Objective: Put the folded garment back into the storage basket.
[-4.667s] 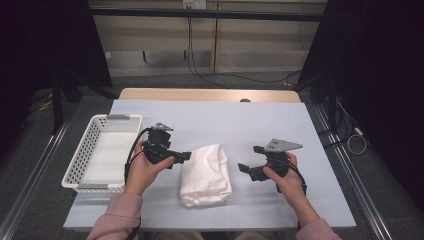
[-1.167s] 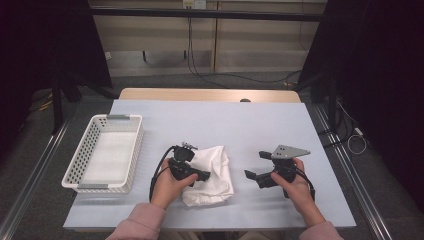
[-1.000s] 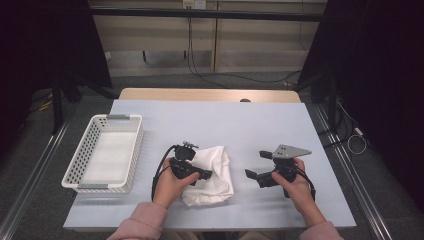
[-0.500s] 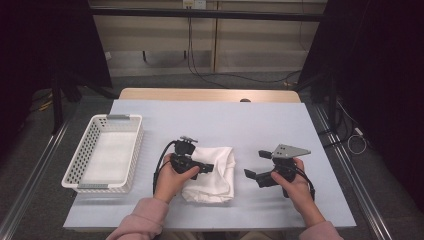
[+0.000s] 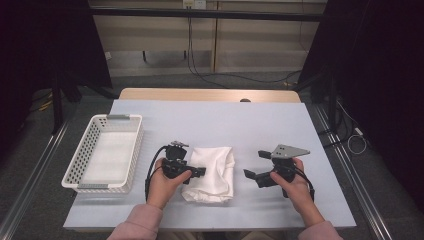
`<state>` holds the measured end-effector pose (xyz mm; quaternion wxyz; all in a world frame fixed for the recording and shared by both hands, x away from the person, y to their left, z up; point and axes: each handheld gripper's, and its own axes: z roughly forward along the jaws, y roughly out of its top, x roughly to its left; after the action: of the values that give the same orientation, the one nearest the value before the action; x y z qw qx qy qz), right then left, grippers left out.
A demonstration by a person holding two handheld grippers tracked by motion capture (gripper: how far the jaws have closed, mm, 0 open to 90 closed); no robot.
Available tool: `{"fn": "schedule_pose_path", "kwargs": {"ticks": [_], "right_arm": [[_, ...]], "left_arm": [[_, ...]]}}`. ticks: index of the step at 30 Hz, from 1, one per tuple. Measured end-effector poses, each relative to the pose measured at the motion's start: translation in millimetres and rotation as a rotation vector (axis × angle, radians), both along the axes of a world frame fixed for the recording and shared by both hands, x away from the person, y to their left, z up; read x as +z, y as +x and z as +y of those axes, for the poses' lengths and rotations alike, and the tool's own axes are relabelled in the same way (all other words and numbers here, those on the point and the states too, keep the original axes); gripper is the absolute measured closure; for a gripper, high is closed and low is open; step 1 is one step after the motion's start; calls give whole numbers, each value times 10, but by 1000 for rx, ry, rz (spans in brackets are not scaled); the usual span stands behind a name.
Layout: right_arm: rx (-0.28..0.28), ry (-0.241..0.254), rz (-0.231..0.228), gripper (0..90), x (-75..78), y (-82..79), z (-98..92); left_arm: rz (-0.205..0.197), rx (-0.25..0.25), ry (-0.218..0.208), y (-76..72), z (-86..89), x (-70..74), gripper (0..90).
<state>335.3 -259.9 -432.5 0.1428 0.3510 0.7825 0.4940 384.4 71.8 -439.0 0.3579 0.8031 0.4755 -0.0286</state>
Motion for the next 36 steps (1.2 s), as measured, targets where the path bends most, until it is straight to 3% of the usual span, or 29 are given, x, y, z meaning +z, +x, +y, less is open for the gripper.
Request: {"fn": "schedule_pose_path", "kwargs": {"ticks": [2,7,8,9,12,14,16,25,31,34,36], "right_arm": [[0,-1,4,67,-1,-1,6],[-2,-3,-2,68,4,-3,7],[2,-4,-4,68,4,-2,9],[1,-5,-1,69,6,-6,11],[-1,-11,-6,70,9,-2,1],[0,-11,-7,70,10,-1,-5],[-3,-8,-8,70,11,-1,-8],[-3,3,0,70,6,-7,-18],[-2,6,1,70,11,-16,-14],[-3,4,-7,69,10,-12,-27],[-3,8,-5,69,12,-15,-31]], "left_arm": [[-5,-1,-26,-3,-11,-34,209],[-11,5,-26,-16,-47,-37,211],[5,10,-32,-30,-61,-36,224],[-20,-4,-16,-18,-52,-37,231],[-13,13,-9,-41,-115,-31,241],[-33,-3,23,-51,-145,-28,300],[-22,5,29,-66,-179,-19,366],[-45,1,100,-77,-239,5,510],[11,25,71,-70,-258,17,660],[6,8,81,-57,-264,54,691],[28,17,77,-49,-265,85,703]]}}
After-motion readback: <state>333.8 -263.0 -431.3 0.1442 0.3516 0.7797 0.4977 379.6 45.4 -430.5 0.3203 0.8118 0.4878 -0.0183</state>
